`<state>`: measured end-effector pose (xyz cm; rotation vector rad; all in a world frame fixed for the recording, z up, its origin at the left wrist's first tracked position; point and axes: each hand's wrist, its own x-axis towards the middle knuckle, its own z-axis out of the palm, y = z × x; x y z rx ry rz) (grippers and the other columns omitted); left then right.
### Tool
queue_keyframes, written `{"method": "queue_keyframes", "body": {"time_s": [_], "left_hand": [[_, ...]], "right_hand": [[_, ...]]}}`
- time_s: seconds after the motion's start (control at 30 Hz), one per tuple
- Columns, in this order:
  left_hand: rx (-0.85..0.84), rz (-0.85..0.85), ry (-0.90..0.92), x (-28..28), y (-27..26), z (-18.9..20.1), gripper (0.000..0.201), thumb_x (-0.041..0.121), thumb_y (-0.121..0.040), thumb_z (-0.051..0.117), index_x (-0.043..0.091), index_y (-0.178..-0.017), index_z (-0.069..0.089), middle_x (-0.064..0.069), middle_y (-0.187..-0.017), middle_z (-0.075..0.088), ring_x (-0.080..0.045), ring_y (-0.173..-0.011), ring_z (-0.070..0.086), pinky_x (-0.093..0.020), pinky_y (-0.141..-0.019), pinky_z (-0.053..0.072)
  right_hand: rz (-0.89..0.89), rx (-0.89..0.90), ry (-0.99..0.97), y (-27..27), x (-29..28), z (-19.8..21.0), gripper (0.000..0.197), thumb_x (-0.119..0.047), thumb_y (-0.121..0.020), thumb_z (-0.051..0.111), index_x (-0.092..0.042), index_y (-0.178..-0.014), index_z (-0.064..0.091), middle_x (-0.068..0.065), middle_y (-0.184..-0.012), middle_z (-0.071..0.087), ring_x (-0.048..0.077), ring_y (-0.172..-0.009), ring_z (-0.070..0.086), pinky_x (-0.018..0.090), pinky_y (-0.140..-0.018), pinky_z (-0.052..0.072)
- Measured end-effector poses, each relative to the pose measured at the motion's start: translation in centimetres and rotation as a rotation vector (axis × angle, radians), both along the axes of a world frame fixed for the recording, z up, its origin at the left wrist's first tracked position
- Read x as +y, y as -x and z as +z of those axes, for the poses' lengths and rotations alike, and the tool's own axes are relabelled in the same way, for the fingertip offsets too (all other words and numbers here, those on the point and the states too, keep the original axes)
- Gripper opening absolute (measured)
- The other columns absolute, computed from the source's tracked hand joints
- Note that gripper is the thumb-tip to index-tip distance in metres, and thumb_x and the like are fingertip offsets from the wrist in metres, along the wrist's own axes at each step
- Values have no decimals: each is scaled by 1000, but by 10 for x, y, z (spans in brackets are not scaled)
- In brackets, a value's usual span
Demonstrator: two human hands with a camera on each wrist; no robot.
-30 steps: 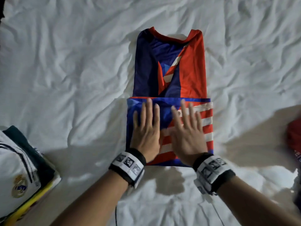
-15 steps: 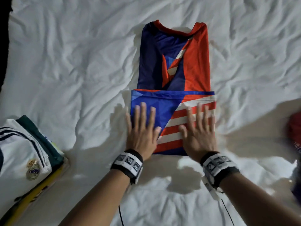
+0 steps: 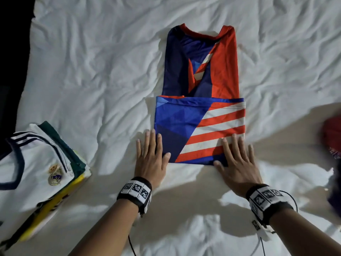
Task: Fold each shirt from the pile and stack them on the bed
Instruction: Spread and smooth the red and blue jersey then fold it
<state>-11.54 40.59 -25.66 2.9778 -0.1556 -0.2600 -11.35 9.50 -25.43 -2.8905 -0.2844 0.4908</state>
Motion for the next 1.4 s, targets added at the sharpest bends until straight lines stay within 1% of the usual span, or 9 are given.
{"method": "queue_keyframes", "body": {"time_s": [0.13, 0.27, 0.4, 0.93, 1.1, 1.17, 1.23, 1.33, 1.4], "left_hand": [[13, -229, 9, -9, 16, 14, 78, 32, -88, 44, 4, -159, 29, -19, -169, 16, -34, -158, 12, -60, -125, 14], [101, -220, -95, -20, 7, 12, 70, 23, -83, 35, 2, -148, 49, -22, -156, 44, -37, -145, 42, -63, -116, 34], [145, -255, -152, -26, 0, 11, 60, 9, -84, 32, 1, -137, 61, -23, -139, 60, -39, -131, 57, -66, -109, 41], [261, -390, -195, -7, 153, 52, 67, 9, -77, 26, 2, -128, 69, -20, -127, 69, -35, -119, 67, -65, -100, 50], [402, -393, -217, -7, 193, 80, 64, 8, -87, 50, 6, -151, 47, -17, -153, 49, -33, -143, 47, -63, -117, 29], [454, -424, -242, -5, 194, 94, 64, 10, -96, 46, 8, -158, 31, -14, -164, 34, -31, -151, 32, -59, -123, 15], [439, -444, -219, -4, 184, 111, 58, 9, -97, 44, 13, -155, 37, -8, -159, 42, -27, -145, 40, -49, -119, 23], [458, -387, -135, -1, 155, 141, 47, 10, -98, 43, 22, -141, 53, -4, -128, 67, -28, -117, 61, -38, -99, 40], [473, -342, -103, 0, 128, 158, 40, 11, -97, 44, 24, -131, 60, -7, -113, 72, -33, -104, 66, -38, -88, 44]], "right_hand": [[185, -86, 5, 9, 4, 5, 84, -50, -92, 46, -5, -160, 24, 19, -167, 18, 38, -155, 16, 57, -122, 22], [189, -108, -4, -3, 8, -4, 67, -11, -87, 27, 7, -151, 37, 27, -159, 32, 46, -145, 36, 59, -114, 37], [161, -116, 4, -3, 7, -13, 59, -3, -90, 26, 14, -145, 42, 35, -152, 40, 53, -138, 43, 63, -104, 47], [208, -92, -50, 161, 13, 32, 59, -2, -87, 24, 14, -135, 55, 34, -140, 53, 52, -127, 54, 61, -102, 49], [226, -98, -36, 212, 11, 56, 63, 0, -77, 26, 12, -127, 63, 32, -132, 60, 49, -121, 61, 45, -119, 24], [238, -72, -56, 217, 9, 66, 67, -2, -71, 26, 9, -123, 67, 28, -127, 65, 46, -116, 65, 50, -110, 45], [232, -63, -88, 211, 8, 82, 65, -4, -65, 32, 5, -117, 70, 22, -117, 70, 42, -107, 70, 51, -91, 59], [189, -106, -104, 189, 6, 104, 59, -4, -52, 48, -2, -106, 72, 12, -95, 71, 36, -83, 72, 42, -71, 62], [161, -160, -96, 168, 6, 116, 56, -9, -56, 37, -7, -101, 71, 6, -84, 68, 34, -72, 68, 39, -61, 57]]}}
